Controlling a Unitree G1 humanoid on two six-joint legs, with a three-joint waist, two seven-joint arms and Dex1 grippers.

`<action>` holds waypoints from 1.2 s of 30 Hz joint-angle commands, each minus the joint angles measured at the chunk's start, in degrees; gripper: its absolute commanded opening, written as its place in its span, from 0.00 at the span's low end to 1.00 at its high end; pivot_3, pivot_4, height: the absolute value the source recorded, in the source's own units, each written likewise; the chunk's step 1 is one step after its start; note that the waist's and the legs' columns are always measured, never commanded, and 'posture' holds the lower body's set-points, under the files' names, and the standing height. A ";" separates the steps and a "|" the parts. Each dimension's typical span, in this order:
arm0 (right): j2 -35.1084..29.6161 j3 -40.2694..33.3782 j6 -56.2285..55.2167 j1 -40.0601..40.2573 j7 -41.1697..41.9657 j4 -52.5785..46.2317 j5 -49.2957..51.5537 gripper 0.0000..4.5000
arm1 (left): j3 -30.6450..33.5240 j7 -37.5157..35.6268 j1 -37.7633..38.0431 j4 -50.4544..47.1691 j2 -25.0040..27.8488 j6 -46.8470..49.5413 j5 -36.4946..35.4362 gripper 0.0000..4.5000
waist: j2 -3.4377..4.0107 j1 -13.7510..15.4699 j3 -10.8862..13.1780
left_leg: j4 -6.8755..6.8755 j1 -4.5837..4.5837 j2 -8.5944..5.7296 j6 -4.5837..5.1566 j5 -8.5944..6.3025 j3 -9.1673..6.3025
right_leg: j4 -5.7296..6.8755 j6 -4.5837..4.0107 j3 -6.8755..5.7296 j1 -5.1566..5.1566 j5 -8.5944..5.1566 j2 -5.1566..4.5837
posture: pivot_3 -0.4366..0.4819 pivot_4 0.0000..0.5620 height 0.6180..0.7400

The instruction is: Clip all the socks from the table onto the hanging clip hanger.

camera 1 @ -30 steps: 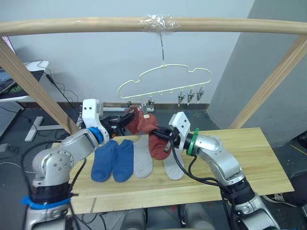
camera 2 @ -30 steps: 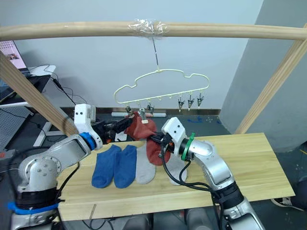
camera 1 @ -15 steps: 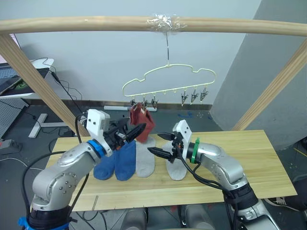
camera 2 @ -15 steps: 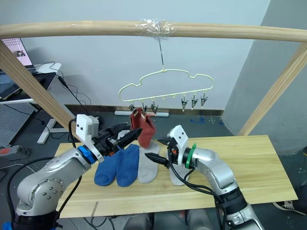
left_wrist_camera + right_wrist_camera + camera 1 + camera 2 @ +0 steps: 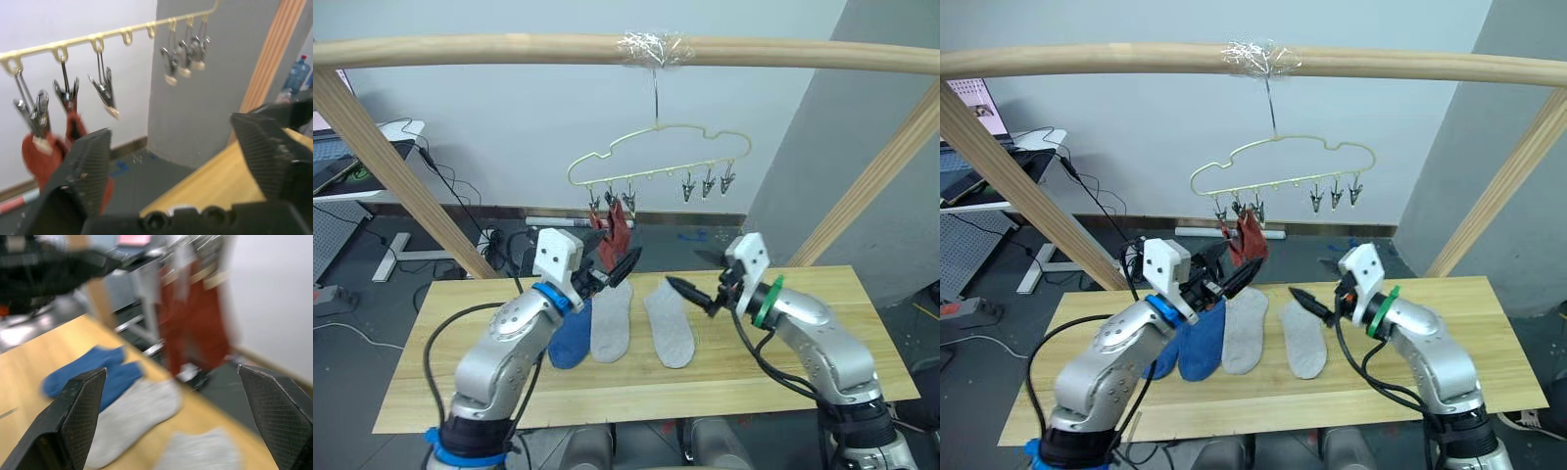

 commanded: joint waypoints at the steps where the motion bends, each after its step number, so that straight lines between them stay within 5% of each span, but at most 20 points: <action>1: 0.05 -1.56 0.26 -0.68 -1.63 -3.64 1.57 1.00 | -1.85 1.44 -1.67 2.39 -3.42 -4.84 4.99 0.72 | 0.00 -0.08 0.00 | -0.01 0.01 0.00 0.00 0.00 0.01 | 0.01 0.00 0.01 0.00 0.00 0.00 | 0.43 0.23 1.00; 3: 0.57 -1.86 0.17 -1.44 -2.40 -4.51 1.97 1.00 | -2.23 2.26 -2.68 4.65 -5.33 -6.35 7.16 0.60 | 0.00 -0.11 0.00 | 0.00 0.00 0.00 0.00 0.00 0.00 | 0.02 0.00 0.00 0.00 0.00 0.01 | 0.42 0.23 1.00; 23: -0.14 -3.68 2.54 -8.88 -6.00 -7.41 6.45 1.00 | 3.25 4.75 -17.80 29.92 -12.71 -19.05 14.58 0.60 | 0.00 -1.40 0.00 | 0.07 0.00 -0.02 0.02 0.01 -0.02 | 0.04 0.09 0.00 0.05 0.05 0.01 | 0.37 0.26 1.00; 36: -0.40 -3.88 1.57 -8.59 -6.25 -6.58 6.75 1.00 | 3.86 3.67 -20.83 33.98 -13.74 -22.08 15.35 0.60 | 0.00 -1.47 0.00 | 0.08 0.01 -0.02 0.02 0.01 -0.02 | 0.06 0.10 0.00 0.05 0.06 0.01 | 0.36 0.27 1.00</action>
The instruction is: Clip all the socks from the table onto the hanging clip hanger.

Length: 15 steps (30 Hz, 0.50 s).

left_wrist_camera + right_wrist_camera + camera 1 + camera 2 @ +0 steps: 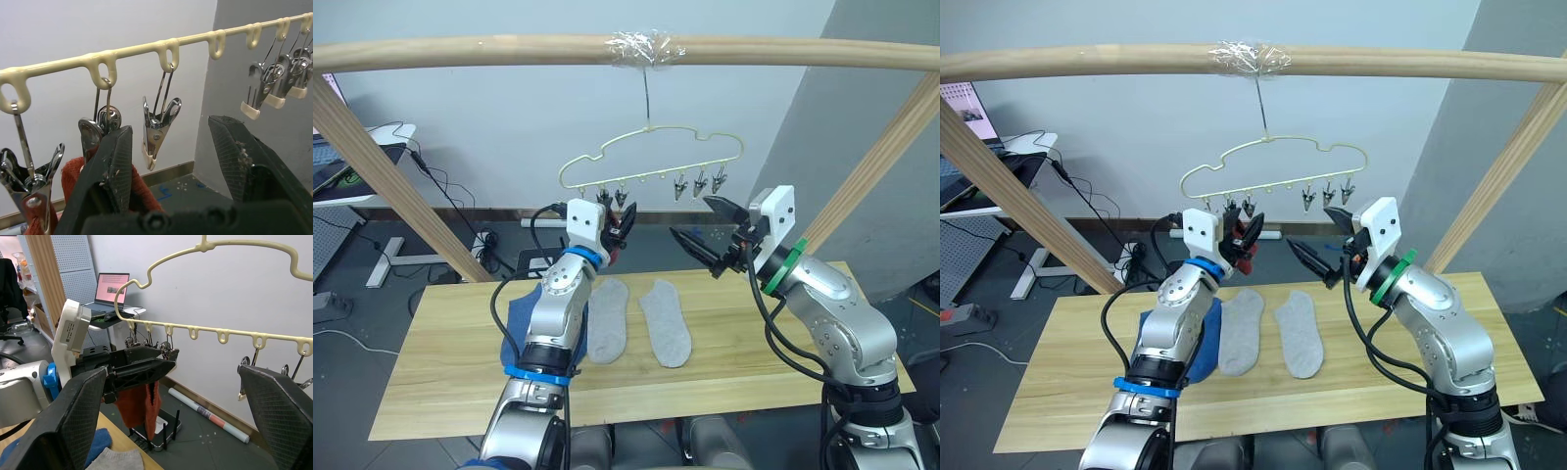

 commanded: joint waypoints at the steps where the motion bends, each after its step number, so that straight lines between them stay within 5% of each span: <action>1: -0.37 -1.37 -1.18 -0.62 -0.28 -0.96 0.50 1.00 | 0.21 -0.55 -1.73 -0.75 -0.50 -1.93 0.53 0.60 | 0.00 0.00 0.00 | 0.00 0.00 0.00 0.00 0.00 0.00 | 0.00 0.00 0.00 0.00 0.00 0.00 | 0.36 0.27 1.00; 15: -0.14 -1.16 -1.48 -0.61 -1.09 -0.92 0.13 1.00 | 0.42 -1.54 -4.19 1.86 -1.93 -3.54 0.73 0.60 | 0.00 -0.19 0.00 | 0.01 0.01 0.00 0.00 0.00 0.00 | 0.02 0.01 0.00 0.00 0.01 0.00 | 0.34 0.27 1.00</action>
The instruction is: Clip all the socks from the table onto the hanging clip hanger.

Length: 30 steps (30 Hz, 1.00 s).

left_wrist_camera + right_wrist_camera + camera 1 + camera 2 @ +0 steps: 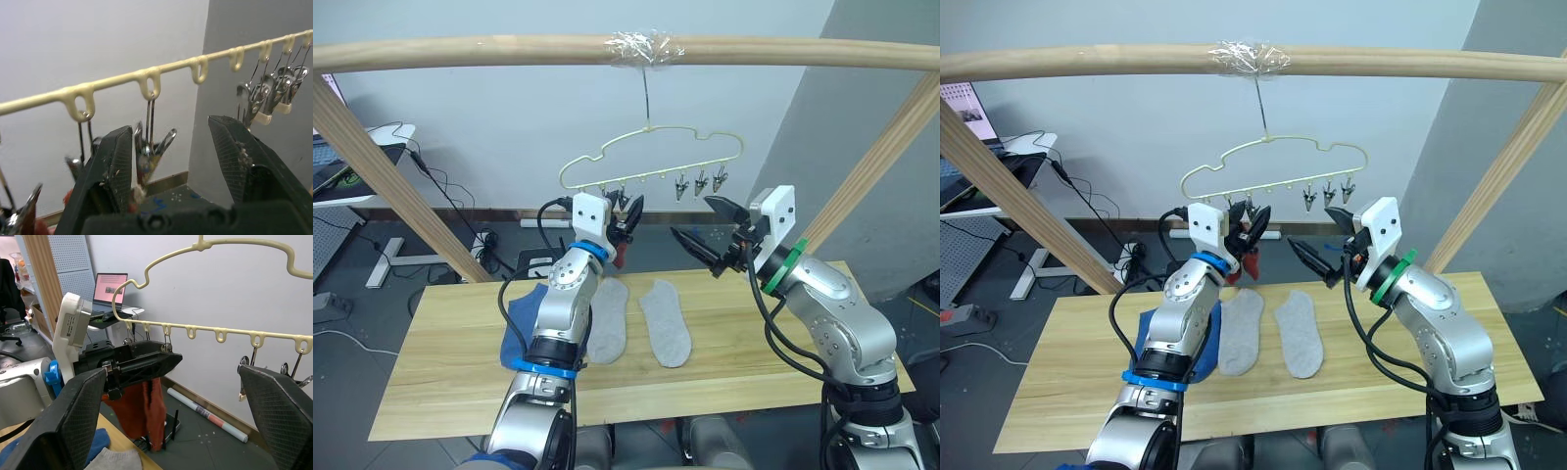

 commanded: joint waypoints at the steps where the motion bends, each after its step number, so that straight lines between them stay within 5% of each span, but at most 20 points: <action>1: -0.13 -1.18 -1.20 -0.56 -0.72 -1.42 0.18 1.00 | 0.34 -0.42 -1.87 0.21 -0.35 -1.65 0.40 0.60 | 0.00 -0.06 0.00 | 0.01 0.00 0.00 0.00 0.00 0.00 | 0.00 0.00 0.00 0.00 0.00 0.00 | 0.34 0.27 1.00; 30: -0.29 -0.95 -0.86 -0.73 -0.91 -1.63 0.71 1.00 | 1.94 0.13 -2.19 0.89 -0.25 -1.30 0.00 0.60 | 0.00 -1.41 0.00 | 0.02 0.00 0.00 0.01 0.00 -0.01 | 0.03 0.02 0.01 0.00 0.01 0.00 | 0.35 0.27 1.00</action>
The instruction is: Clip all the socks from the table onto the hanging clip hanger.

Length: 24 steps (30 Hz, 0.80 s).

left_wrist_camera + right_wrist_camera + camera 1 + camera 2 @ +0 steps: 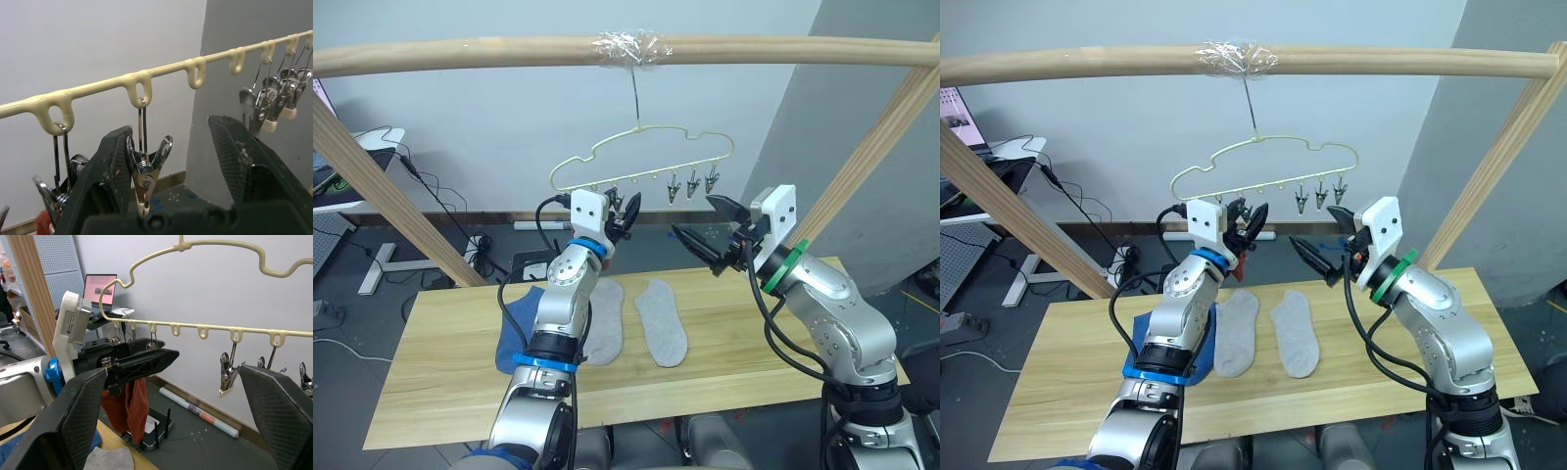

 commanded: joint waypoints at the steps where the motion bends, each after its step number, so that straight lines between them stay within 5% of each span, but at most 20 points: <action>1: -0.30 -0.93 -0.87 -0.75 0.05 -1.61 0.67 1.00 | 0.67 -0.01 -0.77 -1.51 -0.32 -1.01 -0.20 0.56 | 0.00 0.00 0.00 | 0.00 0.00 0.00 0.00 0.00 0.00 | 0.00 0.00 0.00 0.00 0.00 0.00 | 0.35 0.27 1.00; 9: 0.22 -0.20 -0.66 -0.11 -0.07 -2.14 0.83 1.00 | 0.78 -0.12 -0.48 -2.02 -0.50 -0.49 -0.39 0.13 | 0.00 0.01 0.00 | 0.00 0.00 0.00 0.00 0.00 0.00 | 0.01 0.00 0.00 0.00 0.00 0.00 | 0.35 0.26 1.00; 13: 0.54 0.27 -0.67 0.70 -0.18 -2.55 0.83 1.00 | 0.55 -0.14 0.25 -2.97 -0.53 -0.09 -0.37 0.02 | 0.00 0.02 0.00 | 0.00 0.01 0.00 0.00 0.00 0.00 | 0.01 0.00 0.00 0.00 0.00 0.00 | 0.36 0.25 1.00; 19: 0.27 2.90 -0.56 2.16 0.04 -0.60 -1.24 1.00 | 0.64 0.53 1.01 -4.20 -0.03 1.77 -0.10 0.00 | 0.01 0.05 -0.01 | 0.02 0.02 0.00 0.00 0.00 0.00 | 0.03 0.00 0.00 0.02 0.01 0.00 | 0.37 0.23 1.00; 24: -1.64 11.87 -1.13 2.59 -0.57 10.57 -10.97 1.00 | 2.12 -0.23 0.57 -5.41 0.82 5.91 -2.32 0.00 | 0.00 0.04 -0.05 | 0.04 0.12 0.00 0.01 0.01 0.01 | 0.04 0.02 0.01 0.09 0.03 0.00 | 0.37 0.23 1.00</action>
